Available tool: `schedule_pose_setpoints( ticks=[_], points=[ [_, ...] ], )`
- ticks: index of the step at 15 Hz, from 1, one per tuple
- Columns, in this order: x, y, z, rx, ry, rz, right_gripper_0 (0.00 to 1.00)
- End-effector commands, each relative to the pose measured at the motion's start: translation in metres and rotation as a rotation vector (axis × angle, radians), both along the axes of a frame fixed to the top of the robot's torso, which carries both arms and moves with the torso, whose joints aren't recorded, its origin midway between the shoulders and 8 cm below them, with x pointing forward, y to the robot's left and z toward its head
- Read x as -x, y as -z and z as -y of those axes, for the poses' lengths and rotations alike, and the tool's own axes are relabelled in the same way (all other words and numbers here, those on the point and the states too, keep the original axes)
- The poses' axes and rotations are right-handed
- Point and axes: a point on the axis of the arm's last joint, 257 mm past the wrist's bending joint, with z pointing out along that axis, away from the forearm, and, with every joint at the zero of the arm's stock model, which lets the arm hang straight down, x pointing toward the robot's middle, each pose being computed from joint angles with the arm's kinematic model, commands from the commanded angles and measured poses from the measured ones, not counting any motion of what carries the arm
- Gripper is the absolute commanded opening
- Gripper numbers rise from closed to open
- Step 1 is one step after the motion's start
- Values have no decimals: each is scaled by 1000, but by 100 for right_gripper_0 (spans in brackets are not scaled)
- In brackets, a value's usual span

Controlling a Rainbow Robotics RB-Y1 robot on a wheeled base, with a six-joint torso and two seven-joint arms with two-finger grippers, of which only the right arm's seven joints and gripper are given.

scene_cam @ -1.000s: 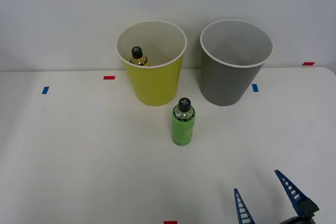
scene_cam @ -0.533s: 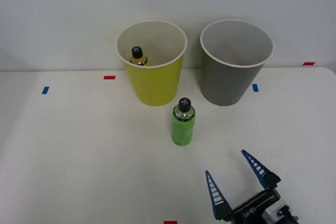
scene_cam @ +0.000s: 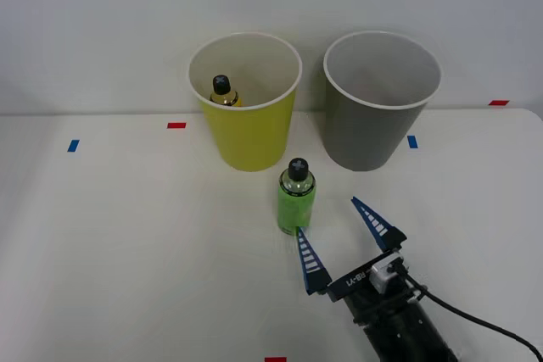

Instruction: Put cans in the gray bin, plastic bottles in the light green bin

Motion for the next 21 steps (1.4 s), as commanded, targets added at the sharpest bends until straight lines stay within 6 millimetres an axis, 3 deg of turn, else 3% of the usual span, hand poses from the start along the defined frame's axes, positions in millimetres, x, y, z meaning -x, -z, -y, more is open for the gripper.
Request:
schedule_pose_setpoints(
  ticks=[1,10,21],
  points=[
    [-13,-8,-13,-7,-11,-1,100],
    [-40,-10,-32,8,-3,-47,100],
    [-43,-10,-35,-2,-3,-64,100]
  ],
)
